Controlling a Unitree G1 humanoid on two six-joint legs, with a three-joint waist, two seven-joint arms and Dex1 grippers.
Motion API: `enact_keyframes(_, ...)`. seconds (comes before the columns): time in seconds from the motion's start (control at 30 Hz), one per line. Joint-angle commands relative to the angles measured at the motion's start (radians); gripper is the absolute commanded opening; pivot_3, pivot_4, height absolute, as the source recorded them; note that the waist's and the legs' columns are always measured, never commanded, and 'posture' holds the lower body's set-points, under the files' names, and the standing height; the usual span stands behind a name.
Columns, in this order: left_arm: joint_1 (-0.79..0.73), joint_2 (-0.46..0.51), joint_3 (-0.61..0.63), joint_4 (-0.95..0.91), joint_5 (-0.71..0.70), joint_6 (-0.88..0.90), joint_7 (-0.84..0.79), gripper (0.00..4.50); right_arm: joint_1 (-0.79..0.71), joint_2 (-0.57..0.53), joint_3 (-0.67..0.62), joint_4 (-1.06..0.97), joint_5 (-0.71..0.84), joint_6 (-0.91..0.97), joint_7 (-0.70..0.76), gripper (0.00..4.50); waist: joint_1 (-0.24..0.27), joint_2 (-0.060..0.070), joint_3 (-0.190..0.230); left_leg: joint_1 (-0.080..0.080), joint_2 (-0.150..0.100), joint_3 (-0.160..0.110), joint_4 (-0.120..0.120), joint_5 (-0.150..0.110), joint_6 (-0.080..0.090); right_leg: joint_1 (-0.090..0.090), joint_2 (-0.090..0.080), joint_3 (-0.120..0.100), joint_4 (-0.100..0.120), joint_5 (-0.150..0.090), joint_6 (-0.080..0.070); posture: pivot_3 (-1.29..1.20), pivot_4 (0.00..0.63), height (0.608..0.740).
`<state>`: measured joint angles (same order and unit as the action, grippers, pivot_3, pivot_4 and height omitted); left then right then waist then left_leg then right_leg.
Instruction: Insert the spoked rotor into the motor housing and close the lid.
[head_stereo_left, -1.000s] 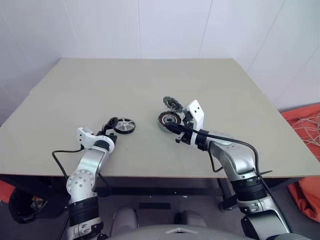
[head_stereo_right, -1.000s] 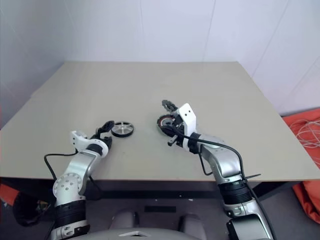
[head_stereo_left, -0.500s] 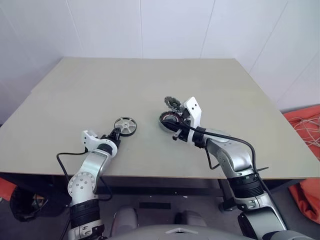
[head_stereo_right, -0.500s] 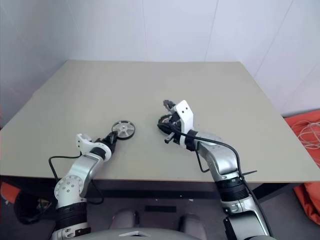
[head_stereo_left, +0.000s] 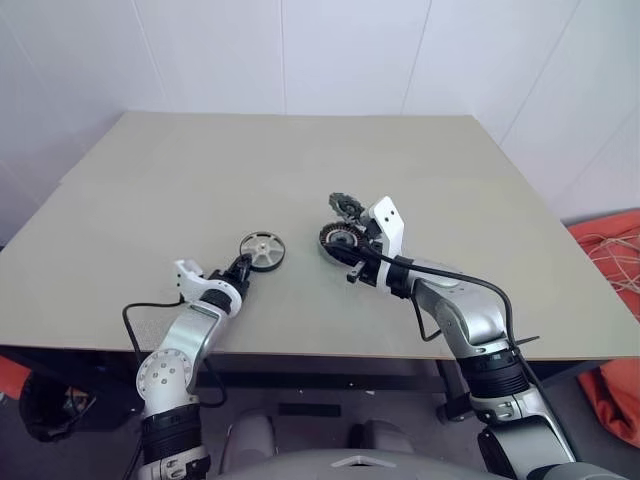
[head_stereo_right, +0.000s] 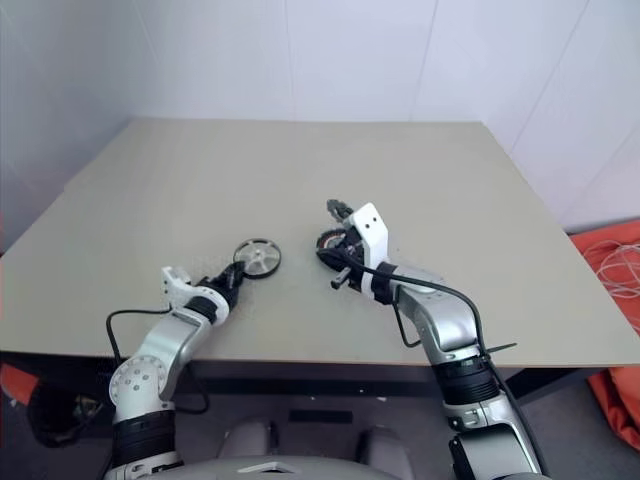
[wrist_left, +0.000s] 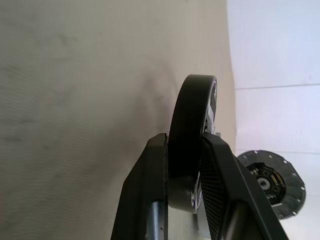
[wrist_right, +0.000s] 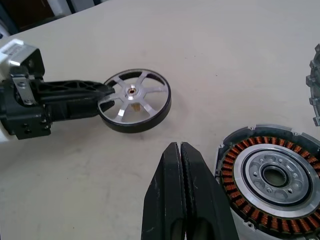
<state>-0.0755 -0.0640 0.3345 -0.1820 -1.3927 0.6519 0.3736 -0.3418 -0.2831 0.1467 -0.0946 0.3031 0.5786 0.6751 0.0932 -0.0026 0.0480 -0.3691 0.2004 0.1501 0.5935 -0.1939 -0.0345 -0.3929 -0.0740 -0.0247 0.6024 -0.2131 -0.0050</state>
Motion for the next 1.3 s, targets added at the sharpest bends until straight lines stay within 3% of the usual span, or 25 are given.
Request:
enact_keyframes(0.03, -0.023, 0.001, -0.03, -0.075, -0.053, 0.019, 0.008, 0.54, 0.0, -0.01, -0.026, -0.076, 0.045, 0.005, 0.017, 0.0, 0.0, 0.0, 0.0, 0.0, 0.0, 0.0, 0.0, 0.0, 0.0, 0.0, 0.0, 0.0, 0.0, 0.0, 0.0, 0.0, 0.0, 0.74)
enact_keyframes(0.5, -0.183, 0.016, -0.108, 0.04, -0.07, 0.086, 0.041, 0.54, 0.14, -0.113, -0.076, -0.115, 0.12, 0.04, 0.068, 0.0, 0.003, 0.0, 0.0, 0.001, 0.0, 0.0, 0.0, 0.001, -0.001, 0.001, 0.0, 0.0, 0.0, 0.0, 0.0, 0.0, 0.0, 0.74)
enact_keyframes(0.97, -0.342, -0.044, -0.149, 0.284, 0.049, 0.132, -0.018, 0.54, 0.19, -0.111, -0.092, -0.122, 0.114, 0.004, 0.031, 0.0, 0.004, 0.0, 0.001, 0.0, -0.001, 0.0, 0.0, 0.002, -0.003, 0.001, 0.0, 0.0, -0.001, 0.0, 0.0, 0.0, 0.0, 0.74)
enact_keyframes(1.3, -0.39, -0.074, -0.123, 0.359, 0.117, 0.141, -0.082, 0.54, 0.193, -0.108, -0.084, -0.134, 0.117, 0.001, 0.018, 0.0, 0.003, 0.0, 0.001, 0.0, -0.001, 0.0, 0.0, 0.002, -0.003, 0.001, -0.001, 0.0, -0.001, 0.0, 0.0, 0.0, 0.0, 0.74)
